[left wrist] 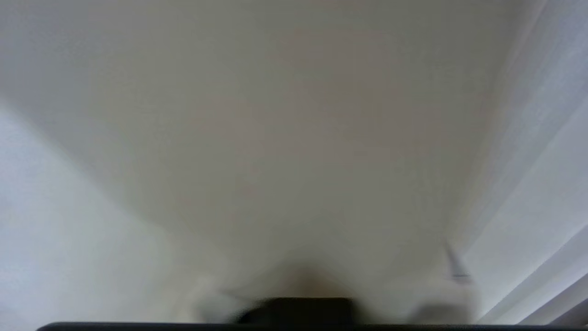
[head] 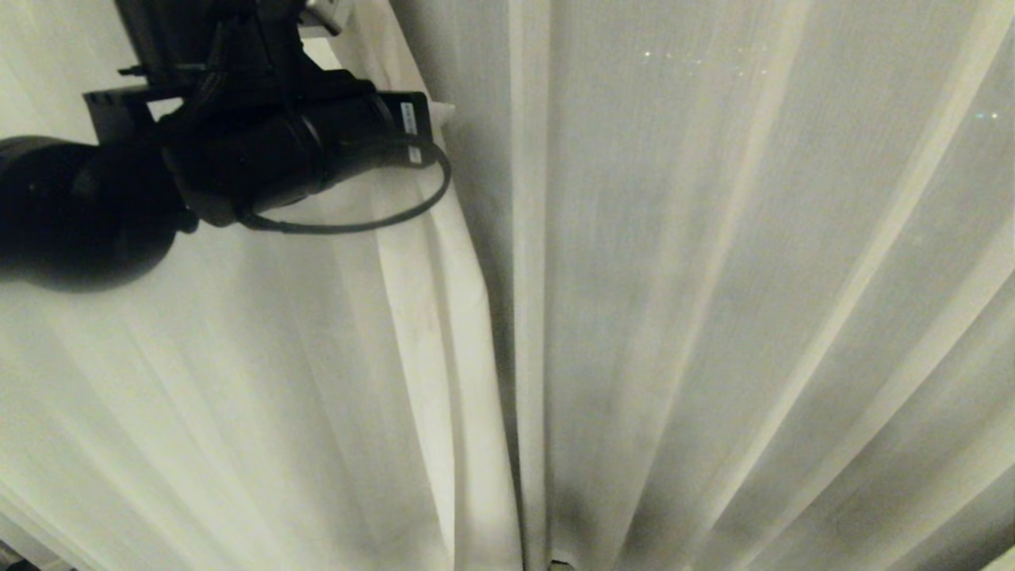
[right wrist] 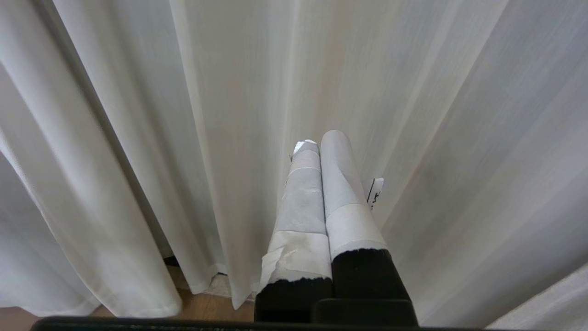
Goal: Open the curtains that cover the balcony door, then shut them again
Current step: Close the outer curtains on both sides
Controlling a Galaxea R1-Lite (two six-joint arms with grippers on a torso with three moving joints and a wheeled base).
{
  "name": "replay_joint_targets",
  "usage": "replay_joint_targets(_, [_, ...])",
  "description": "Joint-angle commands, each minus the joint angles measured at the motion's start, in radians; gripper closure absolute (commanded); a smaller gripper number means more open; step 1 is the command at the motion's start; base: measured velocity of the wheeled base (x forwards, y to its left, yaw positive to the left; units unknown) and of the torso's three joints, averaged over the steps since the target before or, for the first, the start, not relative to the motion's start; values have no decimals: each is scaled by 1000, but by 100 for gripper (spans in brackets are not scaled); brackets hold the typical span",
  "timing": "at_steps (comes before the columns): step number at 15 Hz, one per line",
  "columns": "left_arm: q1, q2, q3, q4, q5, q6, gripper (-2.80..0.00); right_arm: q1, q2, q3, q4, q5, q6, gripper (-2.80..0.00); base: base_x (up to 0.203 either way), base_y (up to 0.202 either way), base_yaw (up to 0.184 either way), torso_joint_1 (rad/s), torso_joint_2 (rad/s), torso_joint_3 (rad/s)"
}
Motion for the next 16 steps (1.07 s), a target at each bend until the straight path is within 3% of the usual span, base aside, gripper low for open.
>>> replay_joint_targets(1, [7, -11, 2, -6, 1, 0, -280, 0, 0, 0, 0, 1, -1, 0, 0, 0, 0, 0, 0, 0])
replay_joint_targets(5, [5, -46, 5, -2, 6, 3, -280, 0, 0, 0, 0, 1, -1, 0, 0, 0, 0, 0, 0, 0])
replay_joint_targets(8, [-5, -111, 38, 5, 88, 4, -280, 0, 0, 0, 0, 1, -1, 0, 0, 0, 0, 0, 0, 0])
replay_joint_targets(16, [-70, -389, 326, 8, 211, 6, -280, 0, 0, 0, 0, 1, -1, 0, 0, 0, 0, 0, 0, 0])
